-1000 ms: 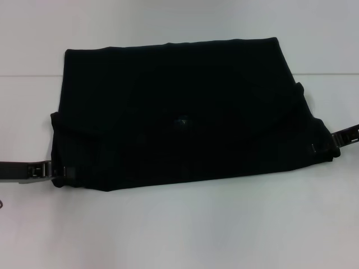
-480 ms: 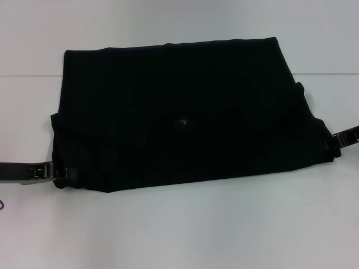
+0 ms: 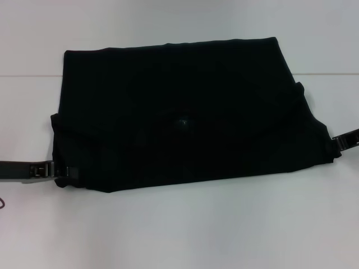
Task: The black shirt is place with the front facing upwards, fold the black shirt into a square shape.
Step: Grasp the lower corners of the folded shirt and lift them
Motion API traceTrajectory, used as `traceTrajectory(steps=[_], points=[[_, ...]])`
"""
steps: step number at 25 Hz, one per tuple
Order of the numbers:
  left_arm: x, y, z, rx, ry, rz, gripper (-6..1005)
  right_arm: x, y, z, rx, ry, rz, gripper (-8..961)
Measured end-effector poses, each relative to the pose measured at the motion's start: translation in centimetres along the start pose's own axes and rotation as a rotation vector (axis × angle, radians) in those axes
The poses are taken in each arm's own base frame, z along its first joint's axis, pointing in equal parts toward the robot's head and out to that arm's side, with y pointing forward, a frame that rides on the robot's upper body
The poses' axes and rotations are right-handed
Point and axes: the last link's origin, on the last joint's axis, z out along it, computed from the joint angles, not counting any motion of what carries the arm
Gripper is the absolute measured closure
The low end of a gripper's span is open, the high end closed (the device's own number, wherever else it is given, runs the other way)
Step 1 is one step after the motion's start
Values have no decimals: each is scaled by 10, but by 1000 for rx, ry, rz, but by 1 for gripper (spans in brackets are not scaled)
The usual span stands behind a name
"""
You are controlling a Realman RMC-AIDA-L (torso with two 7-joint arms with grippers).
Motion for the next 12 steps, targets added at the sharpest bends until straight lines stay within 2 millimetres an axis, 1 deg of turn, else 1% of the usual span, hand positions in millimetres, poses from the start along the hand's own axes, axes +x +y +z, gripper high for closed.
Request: traceTrajectory(steps=[2,7,10,12], points=[[0,0,0,-1,0,0,972,0,-1,-1,0,3,0,938],[0,2,-5,-25,-15,-12,972,4,-4,-9,-31,38,0,938],[0,5,-13,-60,-46,-27,972,10,-8,-21,-70,86,-2,938],[-1,8,-21,-93,-82,-35,973,19,-11,-29,-105,133,2,938]])
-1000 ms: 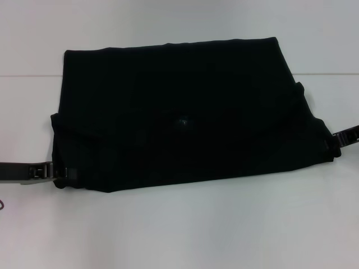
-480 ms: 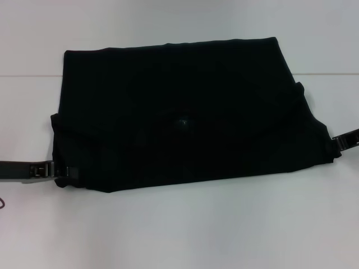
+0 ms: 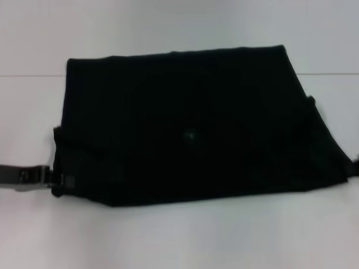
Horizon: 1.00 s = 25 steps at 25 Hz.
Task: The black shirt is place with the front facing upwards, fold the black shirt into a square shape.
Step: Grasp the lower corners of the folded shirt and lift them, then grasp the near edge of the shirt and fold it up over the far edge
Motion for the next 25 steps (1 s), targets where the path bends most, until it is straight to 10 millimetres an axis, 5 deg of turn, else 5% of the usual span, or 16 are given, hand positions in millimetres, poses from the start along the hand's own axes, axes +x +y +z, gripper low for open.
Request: traceTrajectory(steps=[7,13,18,25], points=[[-25,17,-18,-122,-230,22,967,50,10,-15,-192,198,-33,938],[-50,27,-32,-223,-360,17,960,89,21,-8,-297,315,-70,937],[-47,29,-32,-241,-355,25,954,93,26,-1,-327,296,-58,937],[-13,33,-44,-265,-156,-1,946,73,16,-18,-343,125,38,937]])
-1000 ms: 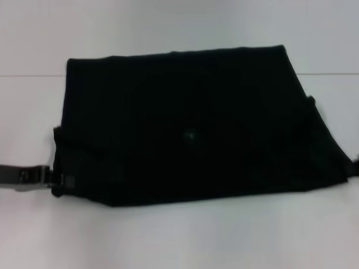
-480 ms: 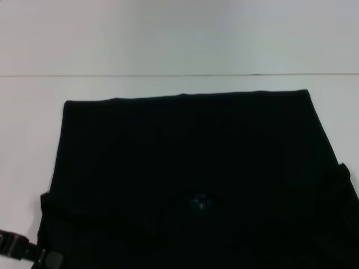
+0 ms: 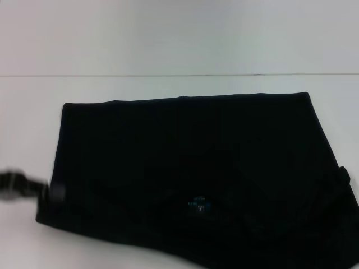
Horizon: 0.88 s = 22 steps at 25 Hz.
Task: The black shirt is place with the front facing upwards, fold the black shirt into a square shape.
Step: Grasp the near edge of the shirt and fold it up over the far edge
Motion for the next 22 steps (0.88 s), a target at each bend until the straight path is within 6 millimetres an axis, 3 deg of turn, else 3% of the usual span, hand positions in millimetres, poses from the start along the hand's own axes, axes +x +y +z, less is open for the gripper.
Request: traceTrajectory(steps=[4,9,15,22], points=[[24,-8,-18,51,207,-63,941,-23,-10,-22,29,-205,78,937],[42,-23,-31,117,403,-129,935,-58,-20,-31,70,-447,171,937],[58,-48,-17,189,595,-190,928,-92,-27,-14,101,-659,239,937],[76,-52,1,234,652,-175,920,-106,-29,6,164,-724,268,937]])
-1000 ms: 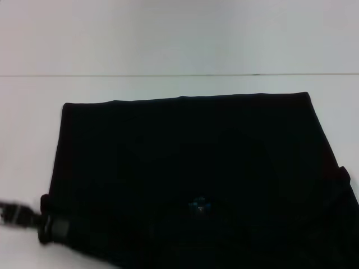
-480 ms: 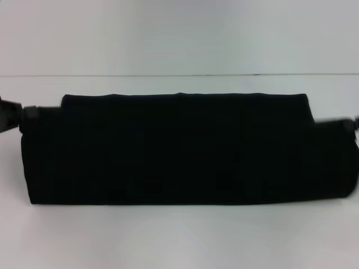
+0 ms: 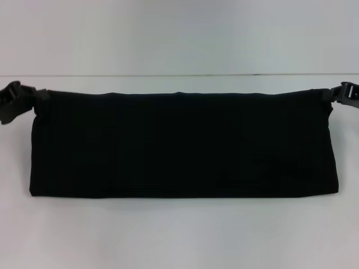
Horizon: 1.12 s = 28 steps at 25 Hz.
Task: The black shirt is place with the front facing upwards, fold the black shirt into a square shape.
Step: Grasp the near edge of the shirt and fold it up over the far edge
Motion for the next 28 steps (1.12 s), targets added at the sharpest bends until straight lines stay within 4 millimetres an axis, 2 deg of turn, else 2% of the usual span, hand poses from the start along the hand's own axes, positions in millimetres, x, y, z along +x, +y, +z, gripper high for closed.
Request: traceTrajectory(steps=[11,14,22,28], points=[[29,26,33,31,69,89,907,-15,1,5,15,-126,-2,936],[28,26,43,72,78,109,903,-13,4,13,47,-131,-22,936],[16,22,68,171,121,146,894,1,20,52,185,-143,-116,936],[9,20,83,235,174,203,887,4,26,66,272,-181,-159,936]])
